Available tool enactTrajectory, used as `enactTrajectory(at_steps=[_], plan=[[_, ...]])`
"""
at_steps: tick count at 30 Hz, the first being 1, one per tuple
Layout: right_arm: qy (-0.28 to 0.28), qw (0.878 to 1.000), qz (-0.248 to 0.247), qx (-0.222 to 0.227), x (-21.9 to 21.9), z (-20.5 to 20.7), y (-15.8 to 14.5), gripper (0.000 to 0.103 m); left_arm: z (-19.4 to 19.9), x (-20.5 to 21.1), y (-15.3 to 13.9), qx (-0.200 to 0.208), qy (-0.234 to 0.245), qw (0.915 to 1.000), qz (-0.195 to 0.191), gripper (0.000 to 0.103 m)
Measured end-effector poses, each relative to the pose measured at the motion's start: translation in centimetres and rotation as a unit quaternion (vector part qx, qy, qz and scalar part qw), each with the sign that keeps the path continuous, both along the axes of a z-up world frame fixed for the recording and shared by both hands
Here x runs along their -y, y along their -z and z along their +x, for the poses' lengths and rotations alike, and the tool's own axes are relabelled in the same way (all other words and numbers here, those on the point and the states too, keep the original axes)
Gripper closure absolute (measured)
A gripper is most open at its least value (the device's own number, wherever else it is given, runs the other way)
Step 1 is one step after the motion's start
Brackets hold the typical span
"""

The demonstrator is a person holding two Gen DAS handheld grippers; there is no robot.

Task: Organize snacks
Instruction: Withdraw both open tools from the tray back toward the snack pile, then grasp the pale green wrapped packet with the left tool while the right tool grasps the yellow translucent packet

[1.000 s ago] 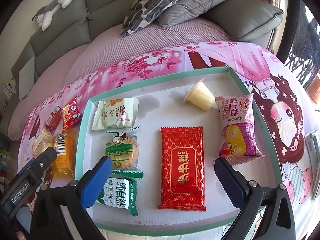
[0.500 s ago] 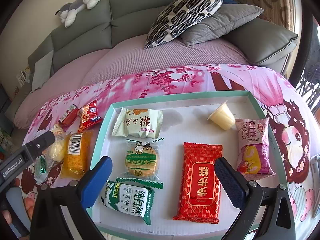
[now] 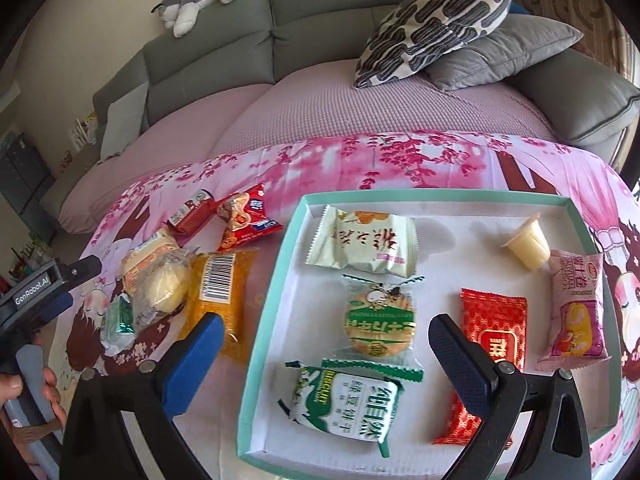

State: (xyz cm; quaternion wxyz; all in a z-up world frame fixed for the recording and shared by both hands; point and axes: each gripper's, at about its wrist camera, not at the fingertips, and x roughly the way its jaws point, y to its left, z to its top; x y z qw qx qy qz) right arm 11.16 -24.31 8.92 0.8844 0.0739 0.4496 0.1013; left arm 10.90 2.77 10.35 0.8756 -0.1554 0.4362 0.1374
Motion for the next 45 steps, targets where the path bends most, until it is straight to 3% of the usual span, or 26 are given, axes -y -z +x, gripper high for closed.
enactTrajectory(at_steps=[6,10,13,24,32,35,38,45], plan=[[-0.041,0.999,0.001,0.009,-3.7,0.4,-0.2,0.000,-0.6,-2.4,0.5,-0.006,-0.029,0.9990,-0.034,0.005],[-0.061,0.998,-0.006,0.014,-5.9,0.8,0.0,0.000,0.3,-1.8,1.0,-0.011,-0.004,0.9980,-0.062,0.005],[-0.073,0.997,0.003,0.014,-7.1,1.3,0.3,0.003,1.2,-1.1,1.9,-0.030,0.010,0.9979,-0.056,0.005],[-0.092,0.995,0.004,-0.026,-10.0,2.6,3.2,0.034,0.9,-4.5,4.9,-0.083,-0.045,0.9927,-0.074,0.007],[-0.087,0.995,-0.019,-0.040,-9.8,2.7,4.3,0.052,0.9,-4.8,7.6,-0.114,-0.055,0.9850,-0.117,0.032],[-0.084,0.996,-0.006,-0.044,-9.5,2.8,4.4,0.055,0.9,-4.8,7.8,-0.117,-0.062,0.9856,-0.104,0.047],[-0.083,0.996,-0.004,-0.040,-9.4,2.7,4.2,0.060,0.7,-5.2,7.5,-0.104,-0.068,0.9847,-0.123,0.052],[-0.081,0.996,0.013,-0.039,-8.8,2.3,3.6,0.062,0.3,-5.3,5.9,-0.076,-0.064,0.9872,-0.125,0.053]])
